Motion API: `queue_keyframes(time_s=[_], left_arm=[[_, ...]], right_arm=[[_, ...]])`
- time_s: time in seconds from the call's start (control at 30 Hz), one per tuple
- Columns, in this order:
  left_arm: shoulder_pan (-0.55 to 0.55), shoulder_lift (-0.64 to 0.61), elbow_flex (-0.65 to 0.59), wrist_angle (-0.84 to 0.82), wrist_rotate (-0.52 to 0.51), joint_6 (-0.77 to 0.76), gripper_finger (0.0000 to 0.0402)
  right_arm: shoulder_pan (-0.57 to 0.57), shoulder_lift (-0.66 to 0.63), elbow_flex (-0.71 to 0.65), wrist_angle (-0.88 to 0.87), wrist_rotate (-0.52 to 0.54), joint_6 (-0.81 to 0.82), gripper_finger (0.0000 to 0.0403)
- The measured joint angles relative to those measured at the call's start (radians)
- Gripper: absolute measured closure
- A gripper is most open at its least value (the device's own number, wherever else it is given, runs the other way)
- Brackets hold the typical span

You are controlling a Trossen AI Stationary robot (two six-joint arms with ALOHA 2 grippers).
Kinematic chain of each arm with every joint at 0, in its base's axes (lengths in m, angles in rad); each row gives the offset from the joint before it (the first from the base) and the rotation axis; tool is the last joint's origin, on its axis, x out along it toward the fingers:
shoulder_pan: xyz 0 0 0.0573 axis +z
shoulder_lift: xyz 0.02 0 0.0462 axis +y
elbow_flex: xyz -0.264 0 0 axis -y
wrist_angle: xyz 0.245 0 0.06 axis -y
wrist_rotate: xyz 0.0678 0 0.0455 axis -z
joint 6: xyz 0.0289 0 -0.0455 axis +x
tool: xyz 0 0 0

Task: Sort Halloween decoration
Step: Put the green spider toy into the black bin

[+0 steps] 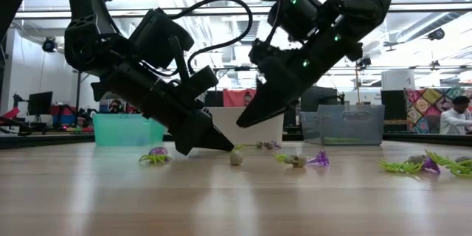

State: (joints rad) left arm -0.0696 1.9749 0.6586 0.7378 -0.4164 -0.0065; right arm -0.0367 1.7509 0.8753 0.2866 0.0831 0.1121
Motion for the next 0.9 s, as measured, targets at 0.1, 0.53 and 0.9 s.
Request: queue_keyframes(time_s=[0.1,0.53,0.9], left_arm=[[0.0,-0.005,-0.001,-0.002,0.001,-0.002,0.0402],[-0.002,-0.157,-0.079,-0.012,0.003,0.005,0.0402],[-0.002,-0.373,-0.193,-0.001,-0.023,0.005,0.0402]], right_arm=[[-0.001,0.027,0.0,0.017,0.017,0.0,0.0227],[-0.001,0.092,0.0,0.1,0.097,0.026,0.0227],[-0.003,0.16,0.003,0.166,0.091,0.021,0.0227]])
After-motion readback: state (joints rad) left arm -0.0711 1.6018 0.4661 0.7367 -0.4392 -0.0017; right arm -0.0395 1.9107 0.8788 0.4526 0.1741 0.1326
